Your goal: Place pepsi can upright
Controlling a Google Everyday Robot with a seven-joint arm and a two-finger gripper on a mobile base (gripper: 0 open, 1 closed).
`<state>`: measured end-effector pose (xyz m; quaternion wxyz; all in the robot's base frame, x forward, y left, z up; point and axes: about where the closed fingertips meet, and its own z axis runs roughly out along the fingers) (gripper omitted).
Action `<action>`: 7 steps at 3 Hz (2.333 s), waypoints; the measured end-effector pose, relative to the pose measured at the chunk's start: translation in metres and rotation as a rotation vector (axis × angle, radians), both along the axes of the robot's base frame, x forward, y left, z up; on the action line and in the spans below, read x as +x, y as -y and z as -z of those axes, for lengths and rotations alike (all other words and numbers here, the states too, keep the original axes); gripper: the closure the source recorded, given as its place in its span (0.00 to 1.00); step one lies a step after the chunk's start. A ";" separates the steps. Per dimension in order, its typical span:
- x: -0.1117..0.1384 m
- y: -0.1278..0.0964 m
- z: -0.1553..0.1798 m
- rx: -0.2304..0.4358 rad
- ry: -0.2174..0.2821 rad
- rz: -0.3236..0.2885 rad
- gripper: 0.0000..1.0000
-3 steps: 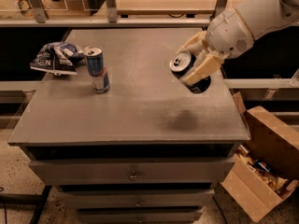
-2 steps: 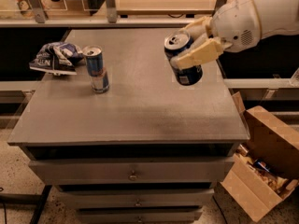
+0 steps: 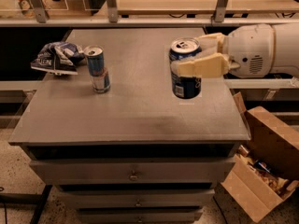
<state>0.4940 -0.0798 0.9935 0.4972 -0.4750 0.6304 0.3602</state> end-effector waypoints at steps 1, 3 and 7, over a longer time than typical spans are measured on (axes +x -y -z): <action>-0.001 -0.009 0.007 -0.042 0.040 -0.074 1.00; -0.002 -0.020 0.036 0.005 0.085 -0.172 1.00; -0.009 0.009 0.101 0.091 -0.013 -0.043 0.36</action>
Offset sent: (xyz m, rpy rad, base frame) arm -0.0013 0.0234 -0.0347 -0.0148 -0.1334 0.2473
